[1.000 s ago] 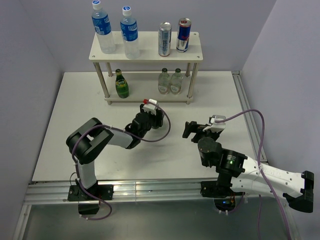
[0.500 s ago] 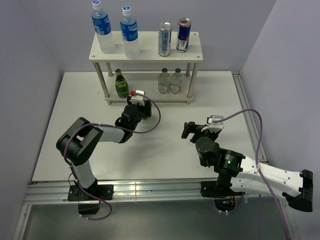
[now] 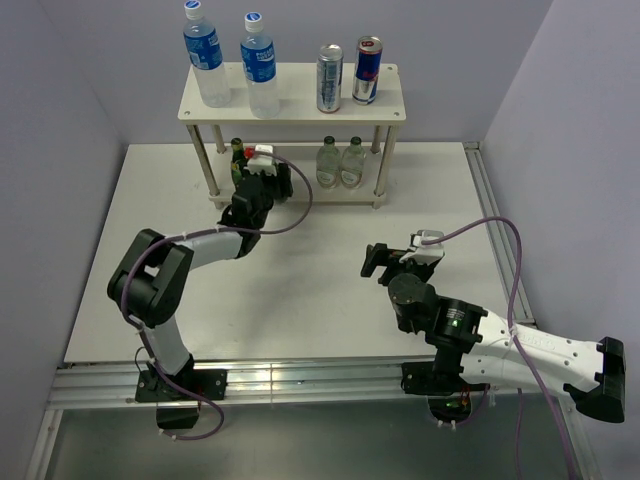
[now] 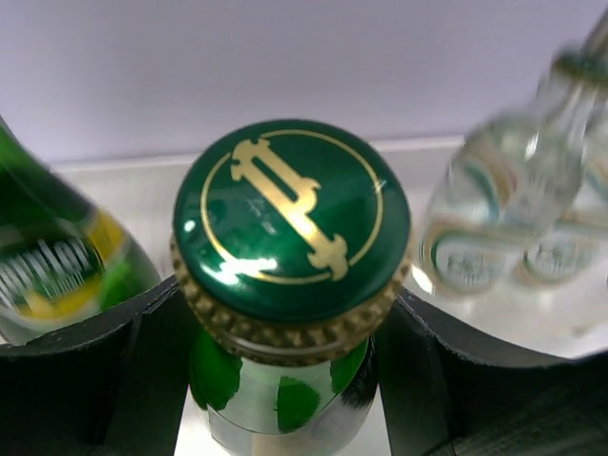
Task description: Place and organize the beverage onto the shelf
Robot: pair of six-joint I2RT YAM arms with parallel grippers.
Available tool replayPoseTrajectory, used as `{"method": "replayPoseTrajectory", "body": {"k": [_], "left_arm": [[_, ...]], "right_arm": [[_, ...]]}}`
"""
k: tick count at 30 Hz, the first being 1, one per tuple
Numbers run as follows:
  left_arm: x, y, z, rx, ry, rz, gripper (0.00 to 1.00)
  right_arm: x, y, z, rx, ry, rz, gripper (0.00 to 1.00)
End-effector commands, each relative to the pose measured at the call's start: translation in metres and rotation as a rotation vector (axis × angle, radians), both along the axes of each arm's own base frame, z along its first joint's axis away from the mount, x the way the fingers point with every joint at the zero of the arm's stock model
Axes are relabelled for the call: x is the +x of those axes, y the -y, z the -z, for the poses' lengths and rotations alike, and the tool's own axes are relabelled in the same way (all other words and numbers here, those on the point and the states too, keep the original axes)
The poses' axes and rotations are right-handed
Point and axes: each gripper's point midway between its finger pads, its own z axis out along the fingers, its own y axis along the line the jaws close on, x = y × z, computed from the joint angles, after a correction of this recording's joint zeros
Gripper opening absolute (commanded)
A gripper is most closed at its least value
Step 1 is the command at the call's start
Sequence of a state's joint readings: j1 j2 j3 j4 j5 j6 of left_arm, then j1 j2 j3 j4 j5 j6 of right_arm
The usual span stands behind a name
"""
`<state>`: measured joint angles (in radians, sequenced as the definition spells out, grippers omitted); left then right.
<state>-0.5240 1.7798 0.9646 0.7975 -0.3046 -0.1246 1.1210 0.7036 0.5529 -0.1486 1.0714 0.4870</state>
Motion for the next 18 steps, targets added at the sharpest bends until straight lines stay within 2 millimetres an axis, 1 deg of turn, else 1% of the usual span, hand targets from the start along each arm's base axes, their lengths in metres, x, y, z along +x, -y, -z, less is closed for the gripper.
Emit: {"method": "replayPoseTrajectory", "body": {"k": [1, 3, 4, 5, 6, 8, 9, 11, 12, 14, 16, 17, 18], "left_arm": [[0.016, -0.002, -0.102, -0.121, 0.251, -0.025, 0.0], [0.02, -0.002, -0.107, -0.124, 0.26, -0.037, 0.0], [0.024, -0.002, -0.102, -0.12, 0.252, -0.043, 0.0], [0.027, -0.003, -0.104, -0.123, 0.256, -0.049, 0.0], [0.031, -0.003, -0.097, -0.117, 0.244, -0.054, 0.0], [0.034, -0.004, -0.096, -0.12, 0.25, -0.07, 0.0], [0.039, -0.005, -0.089, -0.114, 0.242, -0.078, 0.0], [0.044, -0.006, -0.087, -0.119, 0.247, -0.087, 0.0], [0.048, -0.006, -0.078, -0.113, 0.235, -0.091, 0.0], [0.054, -0.008, -0.076, -0.116, 0.237, -0.106, 0.0], [0.058, -0.01, -0.07, -0.116, 0.231, -0.116, 0.0], [0.06, -0.01, -0.071, -0.119, 0.235, -0.123, 0.0], [0.062, -0.012, -0.066, -0.112, 0.223, -0.132, 0.0]], "right_arm": [[0.003, 0.002, -0.005, 0.041, 0.016, 0.025, 1.0], [0.002, 0.003, -0.005, 0.04, 0.017, 0.026, 1.0], [0.002, 0.002, -0.004, 0.039, 0.016, 0.025, 1.0], [0.002, 0.003, -0.005, 0.04, 0.017, 0.027, 1.0], [0.002, 0.003, -0.005, 0.042, 0.017, 0.025, 1.0], [0.002, 0.003, -0.004, 0.044, 0.016, 0.027, 1.0], [0.002, 0.003, -0.004, 0.043, 0.014, 0.024, 1.0], [0.002, 0.003, -0.003, 0.042, 0.013, 0.025, 1.0], [0.002, 0.003, -0.003, 0.042, 0.012, 0.023, 1.0], [0.002, 0.003, -0.002, 0.044, 0.011, 0.025, 1.0], [0.002, 0.003, -0.001, 0.043, 0.009, 0.024, 1.0], [0.002, 0.004, -0.001, 0.043, 0.009, 0.026, 1.0], [0.002, 0.003, -0.001, 0.044, 0.008, 0.025, 1.0]]}}
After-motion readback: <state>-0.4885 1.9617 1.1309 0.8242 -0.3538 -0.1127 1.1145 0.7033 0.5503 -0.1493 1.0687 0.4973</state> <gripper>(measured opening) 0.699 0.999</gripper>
